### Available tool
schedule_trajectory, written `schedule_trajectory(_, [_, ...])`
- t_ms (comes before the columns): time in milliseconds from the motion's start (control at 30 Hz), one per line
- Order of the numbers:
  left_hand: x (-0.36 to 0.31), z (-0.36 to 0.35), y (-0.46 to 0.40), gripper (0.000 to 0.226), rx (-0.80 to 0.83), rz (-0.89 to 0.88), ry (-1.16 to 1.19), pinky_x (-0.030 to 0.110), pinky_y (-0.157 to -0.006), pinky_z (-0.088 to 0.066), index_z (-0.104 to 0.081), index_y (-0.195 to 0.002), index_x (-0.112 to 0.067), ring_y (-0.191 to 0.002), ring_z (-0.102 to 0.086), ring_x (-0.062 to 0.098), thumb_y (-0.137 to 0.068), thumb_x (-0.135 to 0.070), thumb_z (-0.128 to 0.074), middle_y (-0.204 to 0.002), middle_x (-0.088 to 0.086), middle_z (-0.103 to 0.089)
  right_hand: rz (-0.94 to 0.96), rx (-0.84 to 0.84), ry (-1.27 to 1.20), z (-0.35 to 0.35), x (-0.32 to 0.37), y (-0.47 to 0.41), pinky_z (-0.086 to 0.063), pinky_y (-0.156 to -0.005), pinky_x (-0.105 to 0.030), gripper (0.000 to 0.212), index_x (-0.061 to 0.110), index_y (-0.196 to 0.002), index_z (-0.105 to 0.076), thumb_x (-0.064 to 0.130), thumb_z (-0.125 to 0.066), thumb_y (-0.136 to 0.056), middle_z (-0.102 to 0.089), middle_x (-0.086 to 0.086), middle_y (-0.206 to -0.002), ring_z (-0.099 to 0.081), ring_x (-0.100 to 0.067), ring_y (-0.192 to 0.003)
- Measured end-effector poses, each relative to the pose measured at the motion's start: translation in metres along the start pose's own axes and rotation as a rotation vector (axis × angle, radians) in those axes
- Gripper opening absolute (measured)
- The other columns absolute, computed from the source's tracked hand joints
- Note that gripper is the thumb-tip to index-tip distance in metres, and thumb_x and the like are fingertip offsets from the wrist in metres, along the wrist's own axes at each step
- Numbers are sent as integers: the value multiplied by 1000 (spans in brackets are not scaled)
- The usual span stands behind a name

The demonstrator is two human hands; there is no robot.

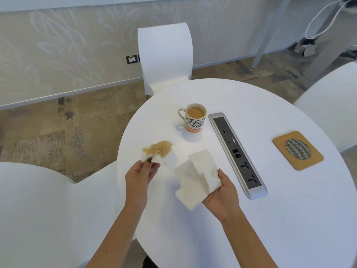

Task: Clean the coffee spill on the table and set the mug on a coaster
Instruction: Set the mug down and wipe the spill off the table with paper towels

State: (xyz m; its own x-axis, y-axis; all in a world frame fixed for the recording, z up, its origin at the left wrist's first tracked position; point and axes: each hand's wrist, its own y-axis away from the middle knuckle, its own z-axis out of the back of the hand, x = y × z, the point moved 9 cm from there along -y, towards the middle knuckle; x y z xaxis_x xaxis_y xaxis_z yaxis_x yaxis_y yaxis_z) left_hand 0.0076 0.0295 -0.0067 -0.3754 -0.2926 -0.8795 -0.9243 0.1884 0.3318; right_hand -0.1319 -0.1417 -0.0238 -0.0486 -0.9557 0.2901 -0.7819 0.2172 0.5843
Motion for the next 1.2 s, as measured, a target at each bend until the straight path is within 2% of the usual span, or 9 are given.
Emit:
schedule_trajectory(200, [-39, -70, 50, 13, 210, -281, -404, 21, -76, -53, -72, -87, -12, -78, -70, 14, -91, -8, -61, -77, -2, -74, 60, 97, 62, -20, 5, 14, -27, -107, -60, 48, 14, -137, -47, 39, -33, -98, -49, -19, -139, -44, -37, -129])
schedule_trajectory(300, [-52, -84, 68, 9, 196, -644, -731, 21, -60, -47, -71, -84, -11, -65, -59, 9, -87, -13, -62, -69, -5, -67, 109, 114, 42, -26, 13, 21, -25, -109, -58, 49, 19, -142, -41, 42, -33, -98, -40, -18, -146, -37, -37, -134])
schedule_trajectory(433, [-57, -108, 92, 20, 255, -1001, -1021, 20, -63, -51, -72, -92, -7, -70, -62, 12, -89, -17, -55, -80, 1, -70, 160, 174, 50, -47, 25, 39, -33, -106, -51, 42, 25, -132, -54, 36, -30, -99, -54, -9, -135, -50, -27, -125])
schedule_trajectory(567, [-58, -132, 114, 25, 347, -1238, -1177, 25, -52, -53, -72, -96, -6, -63, -63, 18, -90, -19, -51, -77, 5, -69, 263, 206, 221, -70, 31, 55, -44, -100, -45, 39, 30, -118, -65, 42, -59, -82, -61, -2, -122, -59, -21, -113])
schedule_trajectory(667, [-59, -141, 123, 25, 385, -1274, -1213, 23, -49, -52, -71, -100, -8, -63, -61, 17, -89, -19, -52, -80, 4, -68, 259, 192, 274, -73, 33, 59, -36, -107, -48, 60, 28, -134, -52, 56, -55, -81, -52, -4, -139, -48, -25, -128])
schedule_trajectory(833, [-49, -145, 129, 25, 483, -1210, -1207, 21, -51, -50, -70, -93, -10, -68, -60, 17, -70, -5, -79, -83, 2, -67, 273, 194, 298, -75, 37, 65, -36, -106, -46, 43, 14, -127, -59, 35, -38, -96, -55, -10, -135, -50, -27, -127])
schedule_trajectory(1000, [-49, -144, 135, 20, 469, -1185, -1184, 24, -62, -50, -69, -94, -12, -77, -50, 16, -85, -8, -52, -88, 1, -65, 359, 117, 402, -71, 41, 68, -54, -80, -38, 40, 20, -119, -63, -1, -49, -89, -66, -12, -118, -65, -27, -103])
schedule_trajectory(1100, [-51, -132, 139, 28, 460, -1203, -1152, 28, -79, -50, -68, -107, -11, -90, -56, 19, -86, -3, -51, -103, 2, -68, 380, 84, 417, -67, 44, 69, -56, -70, -35, 51, 24, -126, -55, -6, -53, -85, -66, -12, -116, -66, -27, -95])
schedule_trajectory(1200, [-60, -101, 132, 36, 295, -1030, -991, 20, -92, -45, -66, -117, -12, -108, -55, 12, -87, 1, -52, -115, -1, -64, 361, 0, 497, -58, 43, 67, -53, -70, -35, 38, 8, -119, -58, -5, -54, -84, -63, -23, -115, -65, -28, -92])
